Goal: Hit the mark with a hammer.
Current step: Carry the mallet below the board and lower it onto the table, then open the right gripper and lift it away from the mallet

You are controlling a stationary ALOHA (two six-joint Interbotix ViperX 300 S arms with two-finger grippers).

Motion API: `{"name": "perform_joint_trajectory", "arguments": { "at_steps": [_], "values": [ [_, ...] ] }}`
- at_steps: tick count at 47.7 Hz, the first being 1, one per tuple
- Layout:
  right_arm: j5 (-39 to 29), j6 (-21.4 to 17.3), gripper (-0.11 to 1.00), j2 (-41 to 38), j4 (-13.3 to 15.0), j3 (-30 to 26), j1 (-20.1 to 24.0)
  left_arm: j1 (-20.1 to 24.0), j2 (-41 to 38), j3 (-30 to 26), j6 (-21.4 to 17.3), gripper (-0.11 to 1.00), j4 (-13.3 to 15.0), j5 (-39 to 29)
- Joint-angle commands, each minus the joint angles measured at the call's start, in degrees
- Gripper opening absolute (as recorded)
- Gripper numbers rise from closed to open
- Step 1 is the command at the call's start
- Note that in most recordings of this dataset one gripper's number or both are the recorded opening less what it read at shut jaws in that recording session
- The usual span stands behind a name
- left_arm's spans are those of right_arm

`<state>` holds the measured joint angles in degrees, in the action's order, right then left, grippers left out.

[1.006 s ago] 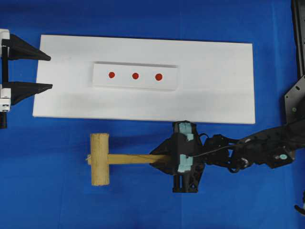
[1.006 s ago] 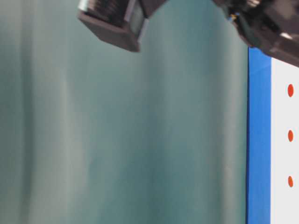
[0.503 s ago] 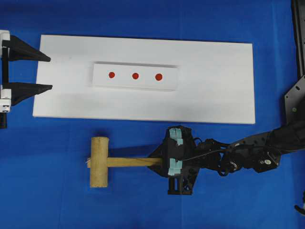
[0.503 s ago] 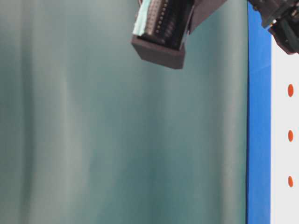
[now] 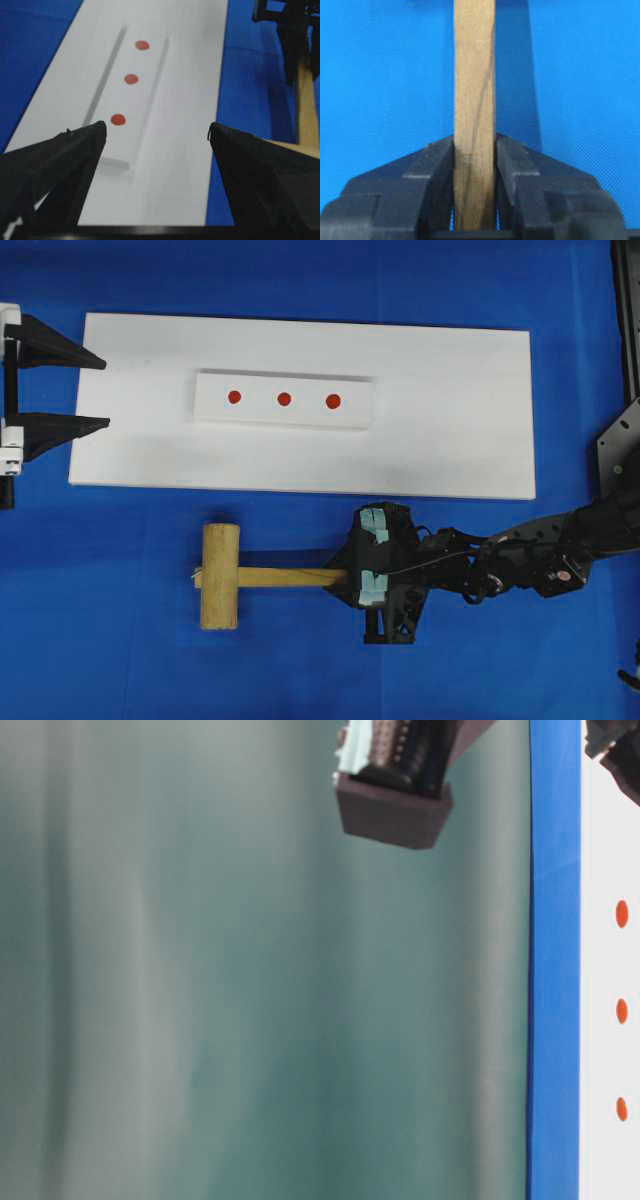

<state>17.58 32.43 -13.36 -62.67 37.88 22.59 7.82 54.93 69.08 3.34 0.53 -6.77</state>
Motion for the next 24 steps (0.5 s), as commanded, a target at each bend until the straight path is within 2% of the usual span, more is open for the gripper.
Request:
{"name": "perform_joint_trajectory", "arguments": {
  "at_steps": [1,16,19,24],
  "values": [
    [0.2,0.1,0.08,0.0,0.2,-0.3,-0.2,0.2,-0.4,-0.6,0.0,0.81,0.1,0.4],
    [0.1,0.1,0.09,-2.2,0.3,-0.4,-0.6,0.2,-0.4,-0.6,0.0,0.81,0.1,0.4],
    [0.1,0.1,0.14,-2.1,0.3,-0.4,-0.6,0.1,-0.4,-0.6,0.0,0.81,0.2,0.4],
    [0.1,0.2,0.35,-1.9,0.3,-0.4,-0.6,0.1,-0.4,-0.6,0.0,0.81,0.1,0.4]
  ]
}}
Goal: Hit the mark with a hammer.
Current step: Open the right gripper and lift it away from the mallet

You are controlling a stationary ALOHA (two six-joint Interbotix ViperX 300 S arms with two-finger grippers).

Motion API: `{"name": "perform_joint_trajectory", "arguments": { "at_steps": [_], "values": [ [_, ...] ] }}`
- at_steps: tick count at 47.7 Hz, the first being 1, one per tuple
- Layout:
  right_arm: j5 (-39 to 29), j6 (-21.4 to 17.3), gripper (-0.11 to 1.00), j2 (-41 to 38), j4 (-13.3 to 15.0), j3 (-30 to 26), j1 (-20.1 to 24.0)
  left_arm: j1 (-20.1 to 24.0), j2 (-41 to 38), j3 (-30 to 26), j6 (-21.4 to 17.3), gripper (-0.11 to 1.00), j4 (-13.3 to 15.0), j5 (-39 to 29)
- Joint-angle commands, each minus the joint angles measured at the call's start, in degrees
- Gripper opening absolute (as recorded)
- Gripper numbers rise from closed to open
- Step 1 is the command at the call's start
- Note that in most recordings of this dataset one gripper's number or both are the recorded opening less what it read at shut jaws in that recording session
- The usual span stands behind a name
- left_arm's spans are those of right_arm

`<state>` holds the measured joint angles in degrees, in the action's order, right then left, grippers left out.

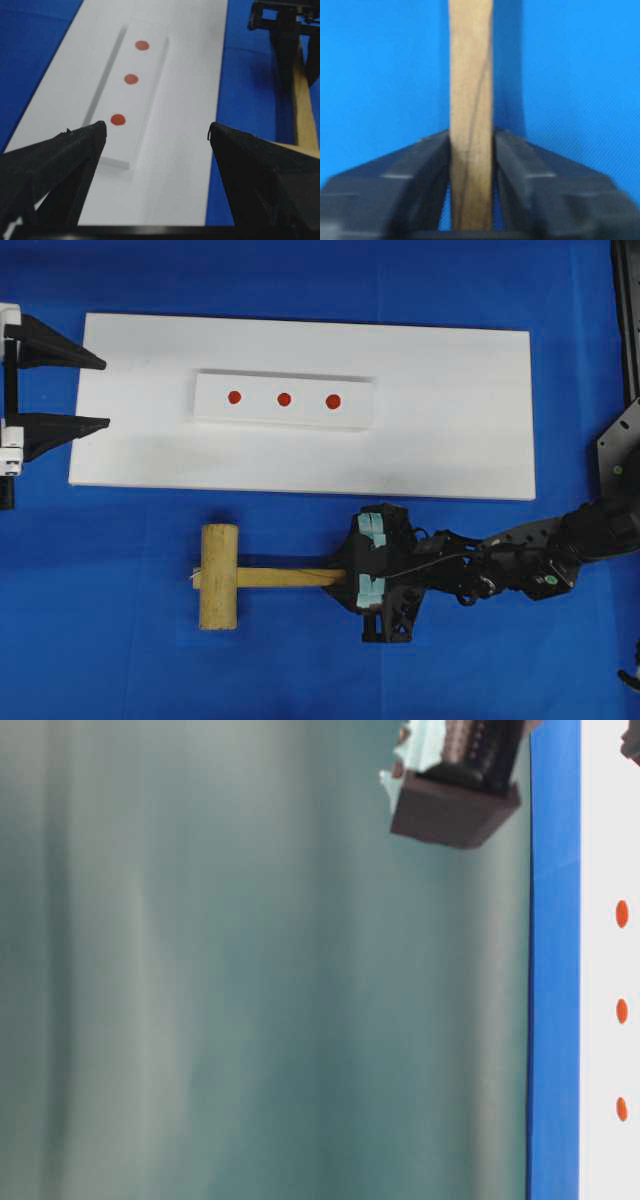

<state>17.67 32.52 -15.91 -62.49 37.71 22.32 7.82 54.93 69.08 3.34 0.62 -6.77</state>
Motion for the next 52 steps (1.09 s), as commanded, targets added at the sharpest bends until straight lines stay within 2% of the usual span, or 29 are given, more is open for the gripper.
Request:
{"name": "perform_joint_trajectory", "arguments": {
  "at_steps": [1,9,11,17,25,31,39,47,52],
  "values": [
    [0.0,0.1,0.40,0.7,0.1,-0.2,-0.4,0.1,-0.4,-0.6,0.0,0.81,0.0,0.4],
    [0.0,0.4,0.81,3.3,0.1,0.2,-0.4,0.2,-0.4,-0.6,0.0,0.81,0.0,0.4],
    [0.0,0.5,0.88,4.7,0.1,0.4,-0.4,0.1,-0.4,-0.6,0.1,0.81,0.1,0.4],
    [0.0,1.8,0.86,8.9,0.2,1.4,-0.4,0.1,-0.4,-0.6,0.1,0.81,0.1,0.4],
    [0.0,5.6,0.84,15.6,0.2,2.5,-1.0,0.2,-0.4,-0.6,-0.6,0.81,0.0,0.0],
    [-0.6,9.0,0.84,21.4,0.2,3.5,-3.1,0.2,-0.1,-0.6,-0.8,0.81,0.0,0.2],
    [-3.1,13.2,0.84,28.5,0.2,5.6,-8.8,0.2,0.1,-0.6,-1.1,0.81,0.1,0.2],
    [-9.0,16.4,0.84,34.5,0.2,7.1,-17.1,0.2,0.2,-0.6,-1.1,0.81,0.0,0.2],
    [-12.2,18.1,0.84,37.1,0.2,7.8,-20.9,0.1,0.4,-0.7,-1.1,0.81,0.0,0.2]
  ]
}}
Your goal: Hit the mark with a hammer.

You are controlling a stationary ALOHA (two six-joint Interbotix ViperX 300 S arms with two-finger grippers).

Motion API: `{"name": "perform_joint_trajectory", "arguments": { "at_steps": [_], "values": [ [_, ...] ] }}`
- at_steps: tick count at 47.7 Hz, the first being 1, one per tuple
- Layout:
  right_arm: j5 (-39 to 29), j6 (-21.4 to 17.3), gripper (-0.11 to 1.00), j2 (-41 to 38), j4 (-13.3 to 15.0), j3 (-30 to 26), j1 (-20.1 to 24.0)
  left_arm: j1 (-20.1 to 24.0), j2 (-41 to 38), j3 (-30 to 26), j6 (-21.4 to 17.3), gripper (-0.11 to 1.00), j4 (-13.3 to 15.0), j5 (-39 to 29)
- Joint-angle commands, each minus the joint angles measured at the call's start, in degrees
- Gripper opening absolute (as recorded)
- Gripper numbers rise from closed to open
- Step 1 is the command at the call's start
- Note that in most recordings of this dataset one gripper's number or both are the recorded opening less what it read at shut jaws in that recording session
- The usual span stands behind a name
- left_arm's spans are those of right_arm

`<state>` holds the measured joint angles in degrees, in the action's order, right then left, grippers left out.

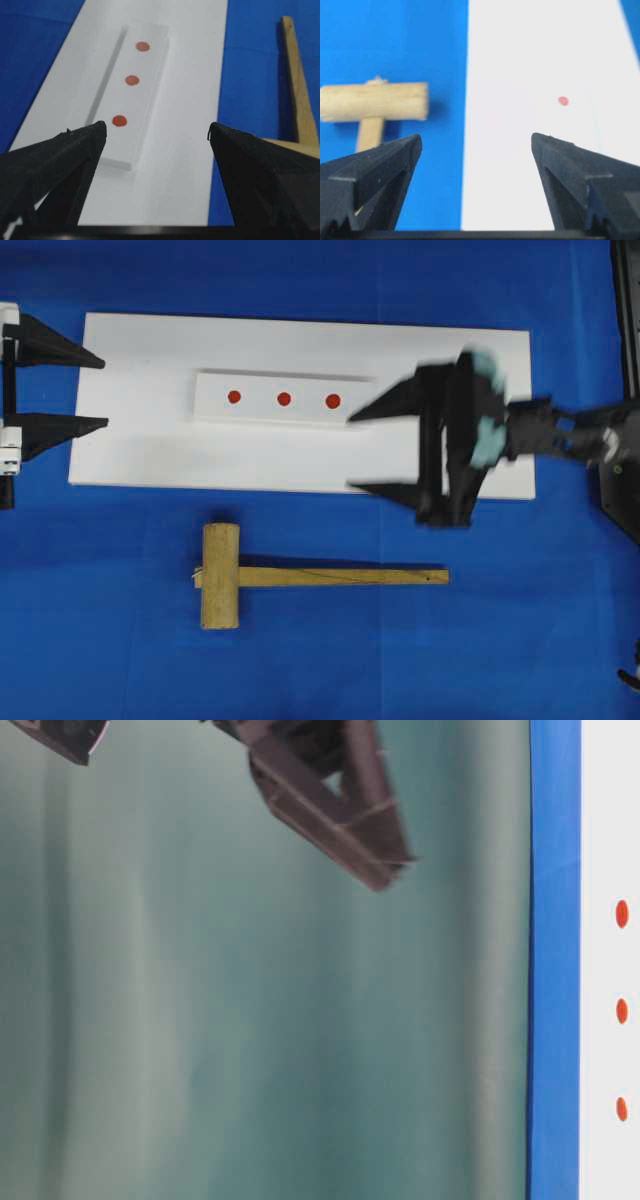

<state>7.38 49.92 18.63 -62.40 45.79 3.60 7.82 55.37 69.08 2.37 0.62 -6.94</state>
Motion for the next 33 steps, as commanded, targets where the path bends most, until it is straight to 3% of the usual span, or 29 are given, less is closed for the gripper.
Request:
{"name": "perform_joint_trajectory", "arguments": {
  "at_steps": [1,12,20,33],
  "values": [
    [-2.5,1.0,0.84,3.0,0.1,-0.2,-3.0,0.2,0.0,-0.6,-0.2,0.81,0.0,0.4],
    [-6.0,4.0,0.84,10.4,0.1,4.3,-9.1,0.2,1.8,-0.8,-2.3,0.81,-0.1,0.2],
    [-6.2,5.4,0.84,18.7,0.2,9.9,-10.4,0.1,4.1,-0.4,-5.0,0.81,-0.1,0.1],
    [-6.0,5.3,0.84,31.6,0.1,20.2,-10.5,-1.1,5.7,0.6,-5.6,0.81,-0.1,0.0]
  ]
}}
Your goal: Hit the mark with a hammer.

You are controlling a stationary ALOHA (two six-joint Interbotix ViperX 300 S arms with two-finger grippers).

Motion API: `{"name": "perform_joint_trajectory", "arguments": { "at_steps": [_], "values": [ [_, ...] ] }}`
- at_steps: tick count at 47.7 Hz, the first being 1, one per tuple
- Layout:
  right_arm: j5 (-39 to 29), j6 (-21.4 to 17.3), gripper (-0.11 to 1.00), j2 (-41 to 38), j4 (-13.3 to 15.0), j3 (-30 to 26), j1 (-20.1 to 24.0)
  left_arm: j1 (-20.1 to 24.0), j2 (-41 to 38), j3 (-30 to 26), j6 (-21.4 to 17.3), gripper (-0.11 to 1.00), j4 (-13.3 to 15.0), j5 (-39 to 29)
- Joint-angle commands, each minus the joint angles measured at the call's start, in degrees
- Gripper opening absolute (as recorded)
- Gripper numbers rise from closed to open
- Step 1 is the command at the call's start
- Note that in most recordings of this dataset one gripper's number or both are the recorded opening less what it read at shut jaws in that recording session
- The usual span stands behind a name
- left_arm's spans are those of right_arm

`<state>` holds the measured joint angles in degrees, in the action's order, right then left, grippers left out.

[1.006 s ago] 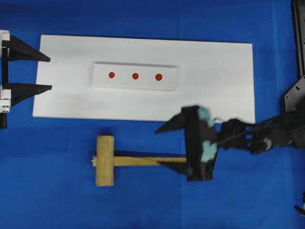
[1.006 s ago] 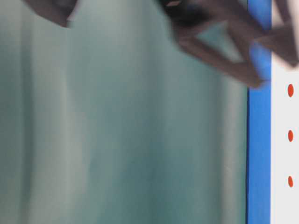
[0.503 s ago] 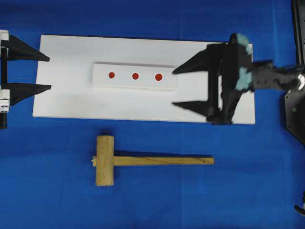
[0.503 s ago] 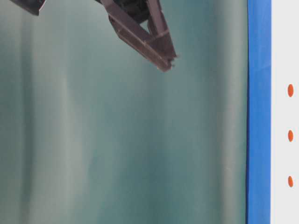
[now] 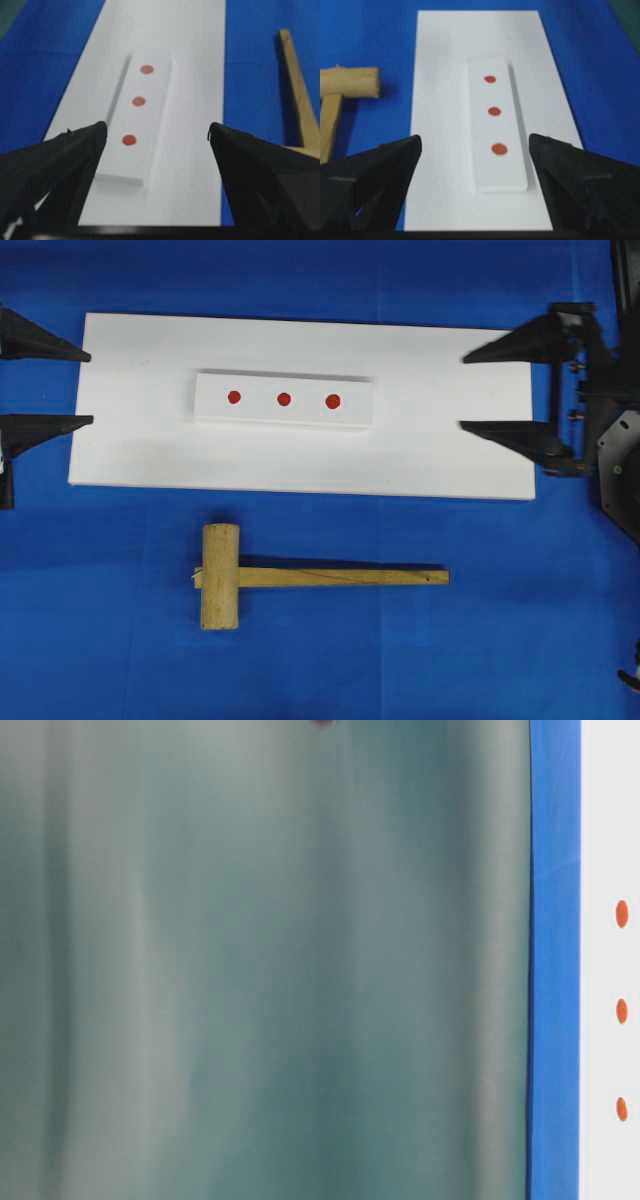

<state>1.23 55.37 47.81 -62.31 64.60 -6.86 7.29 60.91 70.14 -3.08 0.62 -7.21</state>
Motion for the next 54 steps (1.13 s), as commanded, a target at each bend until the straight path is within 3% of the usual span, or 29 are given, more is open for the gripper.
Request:
{"name": "perform_joint_trajectory", "arguments": {
  "at_steps": [1,12,25,54],
  "values": [
    [0.2,-0.1,0.84,3.1,0.0,2.1,-0.1,-0.8,0.4,-0.3,-0.2,0.81,-0.1,0.3],
    [0.9,-0.3,0.84,7.5,-0.7,8.0,-0.1,-3.0,3.7,3.5,0.1,0.81,0.0,0.3],
    [5.6,-0.4,0.83,10.3,-4.6,14.3,0.0,-4.1,8.2,5.7,0.7,0.81,0.1,-3.5],
    [5.9,-0.4,0.80,13.6,-4.8,15.2,1.5,-4.1,10.2,6.6,0.8,0.81,0.1,-6.2]
  ]
}}
